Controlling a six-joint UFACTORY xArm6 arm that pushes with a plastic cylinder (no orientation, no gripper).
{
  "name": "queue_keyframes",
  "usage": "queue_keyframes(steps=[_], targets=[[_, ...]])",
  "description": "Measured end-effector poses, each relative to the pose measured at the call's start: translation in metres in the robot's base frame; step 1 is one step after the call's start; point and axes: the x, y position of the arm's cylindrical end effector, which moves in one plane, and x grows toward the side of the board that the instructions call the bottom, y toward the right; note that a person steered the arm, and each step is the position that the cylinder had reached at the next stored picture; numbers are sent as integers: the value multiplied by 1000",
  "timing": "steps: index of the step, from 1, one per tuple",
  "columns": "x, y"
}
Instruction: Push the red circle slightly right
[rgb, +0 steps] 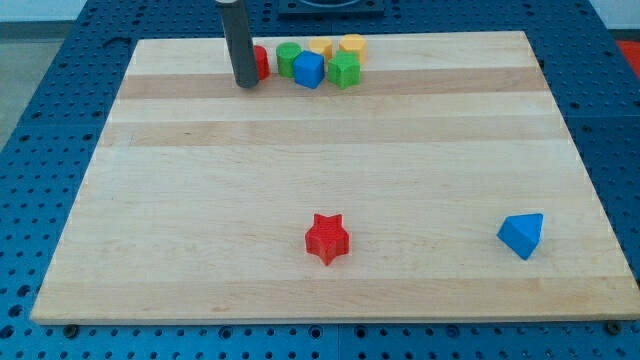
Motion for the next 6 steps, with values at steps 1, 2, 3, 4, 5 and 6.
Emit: queue_keyframes(steps=[1,2,3,4,5,6], targets=[[-16,-5],[-22,-5],[2,-18],[-7,-45],[-25,-70],[-31,-66]])
